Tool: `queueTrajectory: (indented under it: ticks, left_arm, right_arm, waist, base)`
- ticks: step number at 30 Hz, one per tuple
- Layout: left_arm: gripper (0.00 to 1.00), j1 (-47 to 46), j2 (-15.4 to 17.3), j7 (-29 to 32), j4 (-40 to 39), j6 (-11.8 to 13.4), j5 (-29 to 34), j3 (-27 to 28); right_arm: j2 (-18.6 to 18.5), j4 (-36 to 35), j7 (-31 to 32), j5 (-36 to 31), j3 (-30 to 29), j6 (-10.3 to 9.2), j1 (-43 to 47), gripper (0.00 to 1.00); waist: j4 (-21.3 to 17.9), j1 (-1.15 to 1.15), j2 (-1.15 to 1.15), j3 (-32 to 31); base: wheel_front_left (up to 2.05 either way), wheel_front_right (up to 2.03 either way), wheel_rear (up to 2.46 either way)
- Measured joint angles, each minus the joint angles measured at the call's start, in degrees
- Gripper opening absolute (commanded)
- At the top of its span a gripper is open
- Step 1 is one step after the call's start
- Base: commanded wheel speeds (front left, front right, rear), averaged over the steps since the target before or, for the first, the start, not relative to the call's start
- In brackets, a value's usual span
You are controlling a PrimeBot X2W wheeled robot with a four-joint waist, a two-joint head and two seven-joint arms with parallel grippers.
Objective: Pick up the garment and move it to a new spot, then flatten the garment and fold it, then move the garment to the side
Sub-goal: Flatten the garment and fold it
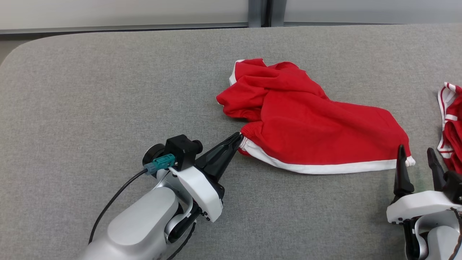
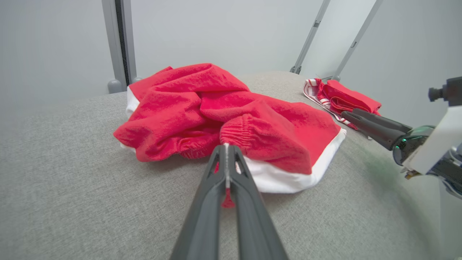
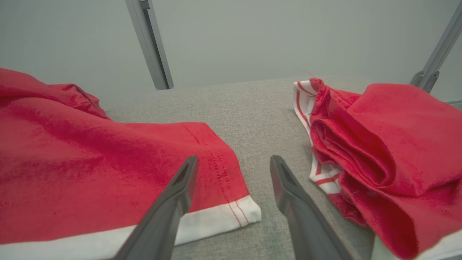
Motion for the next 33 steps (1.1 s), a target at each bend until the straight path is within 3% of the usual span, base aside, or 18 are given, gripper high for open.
queueTrajectory:
  ticks: [15, 17, 23, 28, 33]
  left_arm:
    - [0.00, 4.1, -0.9, 0.0, -1.7, 0.0, 4.9, 6.1]
    - [0.00, 4.1, -1.0, 0.0, -1.6, -0.1, 5.2, 6.4]
    - [0.00, 4.4, -1.2, 0.0, -1.6, 0.3, 7.0, 8.9]
    - [0.00, 5.6, -2.4, 0.0, -4.1, 0.9, 5.7, 13.5]
    - [0.00, 5.2, -1.4, 0.0, -6.1, 1.8, 6.5, 15.5]
  right_arm:
    - [0.0, 6.2, 4.3, 1.7, 0.5, 0.00, -0.5, 1.00]
    - [-0.1, 6.5, 4.4, 2.7, 1.5, 0.00, -0.9, 0.01]
    - [0.0, 5.2, 4.1, 5.6, 3.9, 0.00, -0.9, 0.00]
    - [-0.2, -1.1, 1.7, 7.9, 6.2, 0.00, -1.5, 0.00]
    - [-1.7, -7.2, 1.3, 11.2, 8.7, 0.00, -2.8, 0.00]
  waist:
    - [0.6, 0.00, 0.00, -0.2]
    - [0.5, 0.00, 0.00, -0.2]
    - [0.5, 0.00, 0.00, -0.8]
    - [0.4, 0.00, 0.00, -2.6]
    - [0.1, 0.00, 0.00, -4.7]
  base:
    - [0.00, 0.00, 0.00]
    - [0.00, 0.00, 0.00]
    - [0.00, 0.00, 0.00]
    - [0.00, 0.00, 0.00]
    - [0.00, 0.00, 0.00]
